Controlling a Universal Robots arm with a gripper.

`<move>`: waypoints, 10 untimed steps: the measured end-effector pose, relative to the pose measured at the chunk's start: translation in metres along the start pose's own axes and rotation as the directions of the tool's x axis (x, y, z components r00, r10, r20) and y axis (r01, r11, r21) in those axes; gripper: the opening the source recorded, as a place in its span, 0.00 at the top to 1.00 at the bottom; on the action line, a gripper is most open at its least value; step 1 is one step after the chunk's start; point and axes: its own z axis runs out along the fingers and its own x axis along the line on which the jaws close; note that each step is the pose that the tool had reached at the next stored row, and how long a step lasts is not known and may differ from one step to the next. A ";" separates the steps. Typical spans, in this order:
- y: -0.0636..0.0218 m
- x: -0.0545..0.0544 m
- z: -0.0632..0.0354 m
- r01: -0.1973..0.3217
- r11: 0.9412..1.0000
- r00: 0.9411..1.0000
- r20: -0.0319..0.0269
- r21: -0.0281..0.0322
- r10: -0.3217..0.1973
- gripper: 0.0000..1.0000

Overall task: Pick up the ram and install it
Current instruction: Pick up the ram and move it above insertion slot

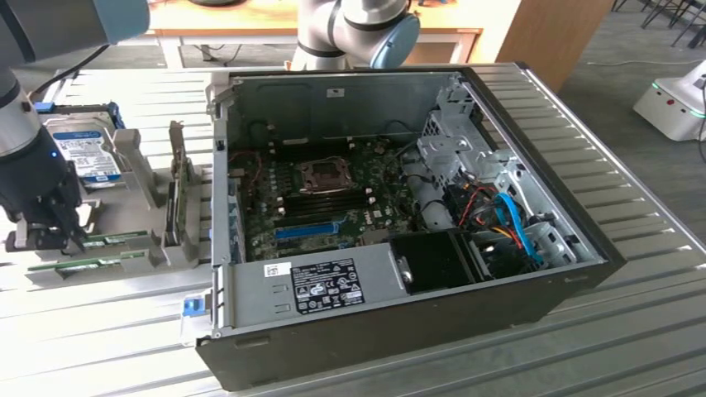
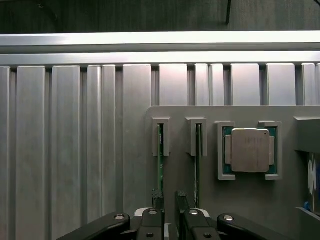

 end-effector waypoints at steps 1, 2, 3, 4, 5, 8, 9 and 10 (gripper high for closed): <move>0.0000 0.000 0.0010 0.000 1.000 1.000 0.000 0.000 0.000 0.77; -0.0001 0.000 0.0020 0.000 1.000 1.000 0.000 0.000 0.000 0.77; -0.0001 0.000 0.0030 0.000 1.000 1.000 0.000 0.000 0.000 0.77; -0.0001 0.000 0.0039 0.000 1.000 1.000 0.000 0.000 0.000 0.77; -0.0002 0.000 0.0047 0.000 1.000 1.000 0.000 0.000 0.000 0.77; -0.0002 0.000 0.0056 0.000 1.000 1.000 0.000 0.000 0.000 0.77; -0.0001 0.000 0.0056 0.000 1.000 1.000 0.000 0.000 0.000 0.77; -0.0002 0.000 0.0057 0.000 1.000 1.000 0.000 0.000 0.000 0.77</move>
